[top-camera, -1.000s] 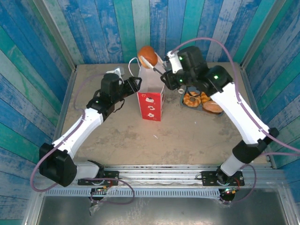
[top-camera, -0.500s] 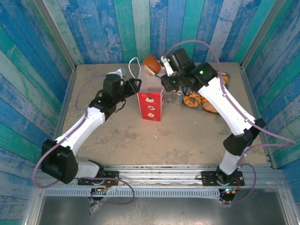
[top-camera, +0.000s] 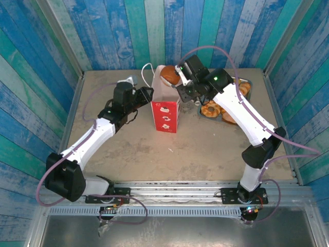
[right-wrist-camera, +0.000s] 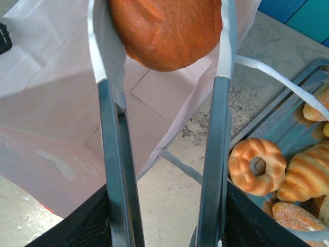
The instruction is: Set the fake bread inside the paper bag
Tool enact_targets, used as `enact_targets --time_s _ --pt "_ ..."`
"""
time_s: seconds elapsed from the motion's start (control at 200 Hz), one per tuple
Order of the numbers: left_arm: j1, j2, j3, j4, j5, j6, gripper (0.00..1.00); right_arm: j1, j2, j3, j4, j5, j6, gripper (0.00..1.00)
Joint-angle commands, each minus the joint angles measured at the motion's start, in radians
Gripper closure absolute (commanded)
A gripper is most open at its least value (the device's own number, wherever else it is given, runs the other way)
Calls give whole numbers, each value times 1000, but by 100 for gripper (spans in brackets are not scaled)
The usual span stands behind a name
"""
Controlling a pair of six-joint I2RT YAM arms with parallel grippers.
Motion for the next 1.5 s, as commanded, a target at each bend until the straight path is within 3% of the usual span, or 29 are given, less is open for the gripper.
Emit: enact_targets --time_s 0.0,0.275,0.481,0.836,0.997,1.172,1.392,1.497 --pt "0 19 -19 8 -17 9 49 4 -1 12 -3 27 -3 45" --pt "0 12 -21 11 -10 10 49 4 -3 16 -5 9 6 39" --pt "0 5 -22 12 -3 9 49 5 -17 35 0 9 11 40" --pt "-1 -61 -11 3 8 27 33 3 -124 54 64 -38 9 41" --pt "0 -145 -7 -38 -39 74 26 -19 -196 58 68 -25 18 41" --pt "0 -243 -32 -79 -132 157 18 -96 -291 -3 69 -39 38 41" --pt "0 -374 -93 -121 -266 238 0 -322 -413 -203 71 -127 66 41" --pt "-1 -430 -128 -124 -316 252 6 -390 -441 -322 70 -167 65 41"
